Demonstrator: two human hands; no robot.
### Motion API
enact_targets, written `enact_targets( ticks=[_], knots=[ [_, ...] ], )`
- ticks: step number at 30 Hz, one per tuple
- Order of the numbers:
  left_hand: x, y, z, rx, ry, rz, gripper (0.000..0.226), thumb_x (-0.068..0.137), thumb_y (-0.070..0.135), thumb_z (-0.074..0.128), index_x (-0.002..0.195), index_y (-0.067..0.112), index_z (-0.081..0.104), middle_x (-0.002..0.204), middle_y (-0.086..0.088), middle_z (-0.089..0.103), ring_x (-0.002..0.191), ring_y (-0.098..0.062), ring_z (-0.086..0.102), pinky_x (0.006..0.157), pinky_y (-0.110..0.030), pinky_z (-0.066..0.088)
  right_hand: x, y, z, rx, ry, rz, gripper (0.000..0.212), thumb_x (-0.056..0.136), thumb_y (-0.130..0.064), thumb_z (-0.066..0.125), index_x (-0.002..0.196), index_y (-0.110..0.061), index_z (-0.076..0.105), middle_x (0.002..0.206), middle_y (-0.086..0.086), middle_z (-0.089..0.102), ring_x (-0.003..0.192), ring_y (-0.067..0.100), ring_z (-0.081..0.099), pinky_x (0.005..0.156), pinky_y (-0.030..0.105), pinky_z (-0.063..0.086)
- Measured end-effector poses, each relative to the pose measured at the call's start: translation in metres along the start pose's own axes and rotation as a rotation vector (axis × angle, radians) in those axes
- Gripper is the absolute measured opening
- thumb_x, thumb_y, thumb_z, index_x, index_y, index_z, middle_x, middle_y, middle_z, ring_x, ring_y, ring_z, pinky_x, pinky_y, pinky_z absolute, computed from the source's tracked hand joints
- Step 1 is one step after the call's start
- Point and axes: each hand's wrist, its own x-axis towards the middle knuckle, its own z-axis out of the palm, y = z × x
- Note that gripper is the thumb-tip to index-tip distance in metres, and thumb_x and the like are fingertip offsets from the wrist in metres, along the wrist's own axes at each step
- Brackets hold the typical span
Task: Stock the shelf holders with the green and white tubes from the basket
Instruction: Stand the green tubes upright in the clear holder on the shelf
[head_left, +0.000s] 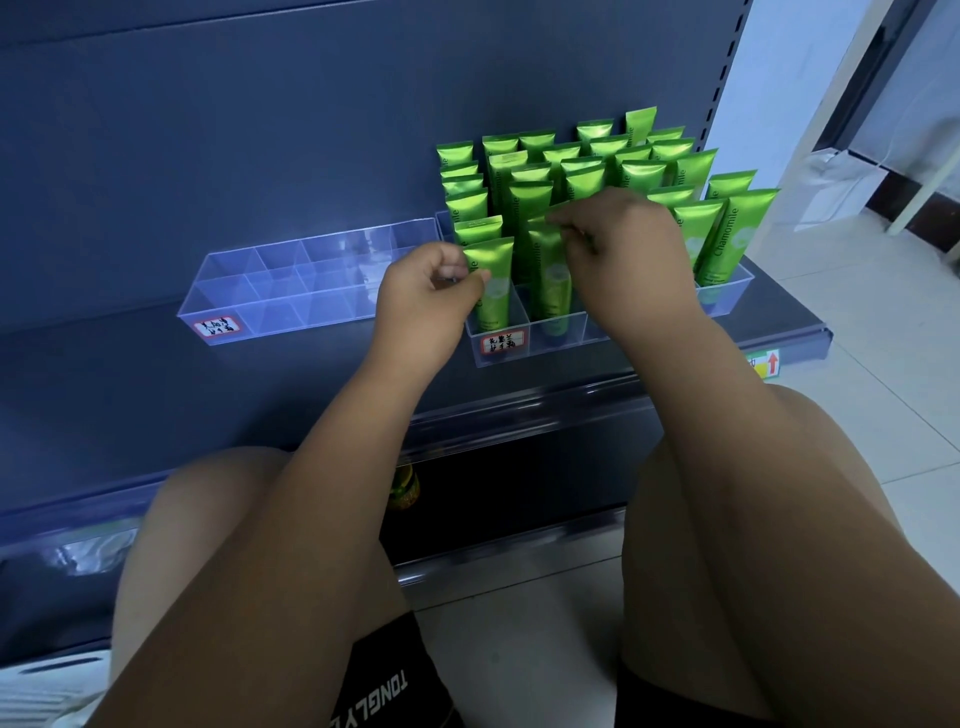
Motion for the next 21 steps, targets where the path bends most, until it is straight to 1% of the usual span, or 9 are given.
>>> enact_targets(
  ticks=[4, 7, 9, 12, 15, 17, 19, 21],
  knots=[
    [0.0, 0.0001, 0.0005, -0.005, 0.006, -0.006, 0.022, 0.09, 0.008, 0.075, 0.077, 0.021, 0.061, 0.072, 0.011, 0.056, 0.072, -0.011, 0.056, 0.074, -0.036, 0.053, 0.0013, -0.0009, -0.0007, 0.019, 0.007, -0.001, 0.034, 0.088, -0.006, 0.056, 0.112, -0.017, 0.078, 0.105, 0.01, 0.076, 0.096, 0.033, 0.069, 0.076, 0.036, 0.054],
    [-0.0002, -0.0003, 0.0002, -0.002, 0.003, -0.006, 0.021, 0.09, 0.01, 0.075, 0.078, 0.02, 0.062, 0.072, 0.009, 0.056, 0.074, -0.013, 0.057, 0.077, -0.045, 0.057, 0.0019, -0.0022, -0.0027, 0.041, 0.019, 0.001, 0.033, 0.088, -0.006, 0.058, 0.111, -0.016, 0.079, 0.106, 0.007, 0.077, 0.096, 0.03, 0.071, 0.078, 0.03, 0.052],
    [-0.0002, -0.0004, -0.0003, 0.003, 0.005, -0.008, 0.021, 0.09, 0.011, 0.076, 0.077, 0.021, 0.063, 0.072, 0.01, 0.057, 0.074, -0.014, 0.057, 0.079, -0.047, 0.058, 0.0013, -0.0025, -0.0034, 0.054, 0.025, 0.015, 0.033, 0.087, -0.007, 0.059, 0.11, -0.017, 0.08, 0.106, 0.006, 0.078, 0.095, 0.028, 0.072, 0.076, 0.027, 0.049],
    [-0.0003, 0.0, -0.0006, 0.001, 0.01, -0.015, 0.021, 0.089, 0.012, 0.076, 0.077, 0.023, 0.063, 0.068, 0.016, 0.057, 0.074, -0.013, 0.058, 0.08, -0.047, 0.058, 0.0003, -0.0023, -0.0033, 0.096, 0.019, 0.037, 0.031, 0.087, -0.009, 0.058, 0.107, -0.018, 0.08, 0.104, 0.005, 0.078, 0.09, 0.026, 0.072, 0.073, 0.025, 0.047],
    [-0.0018, 0.0013, 0.0001, 0.003, 0.007, -0.013, 0.021, 0.09, 0.011, 0.076, 0.078, 0.022, 0.062, 0.072, 0.013, 0.057, 0.074, -0.012, 0.057, 0.08, -0.046, 0.058, 0.0003, -0.0016, -0.0037, 0.117, 0.013, 0.062, 0.03, 0.088, -0.01, 0.058, 0.105, -0.019, 0.081, 0.102, 0.003, 0.079, 0.083, 0.024, 0.071, 0.07, 0.022, 0.042],
    [-0.0031, 0.0024, 0.0006, 0.0, 0.008, -0.017, 0.022, 0.09, 0.01, 0.075, 0.078, 0.022, 0.062, 0.075, 0.009, 0.057, 0.075, -0.013, 0.057, 0.08, -0.046, 0.058, 0.0001, -0.0005, -0.0049, 0.123, 0.007, 0.085, 0.029, 0.088, -0.01, 0.058, 0.105, -0.02, 0.081, 0.102, 0.003, 0.079, 0.081, 0.024, 0.07, 0.07, 0.023, 0.044],
    [-0.0039, 0.0038, 0.0008, 0.002, 0.011, -0.014, 0.022, 0.09, 0.01, 0.075, 0.078, 0.022, 0.061, 0.076, 0.008, 0.057, 0.075, -0.013, 0.057, 0.08, -0.046, 0.058, -0.0004, 0.0004, -0.0059, 0.135, 0.008, 0.117, 0.029, 0.089, -0.012, 0.058, 0.105, -0.021, 0.08, 0.1, 0.003, 0.079, 0.081, 0.023, 0.07, 0.072, 0.026, 0.049],
    [-0.0044, 0.005, 0.0006, 0.004, 0.014, -0.009, 0.022, 0.091, 0.01, 0.075, 0.079, 0.022, 0.061, 0.077, 0.008, 0.057, 0.075, -0.013, 0.057, 0.079, -0.044, 0.058, -0.0009, 0.0005, -0.0059, 0.142, 0.007, 0.135, 0.029, 0.089, -0.012, 0.059, 0.106, -0.023, 0.08, 0.098, 0.002, 0.079, 0.077, 0.022, 0.069, 0.07, 0.026, 0.049]
  ],
)
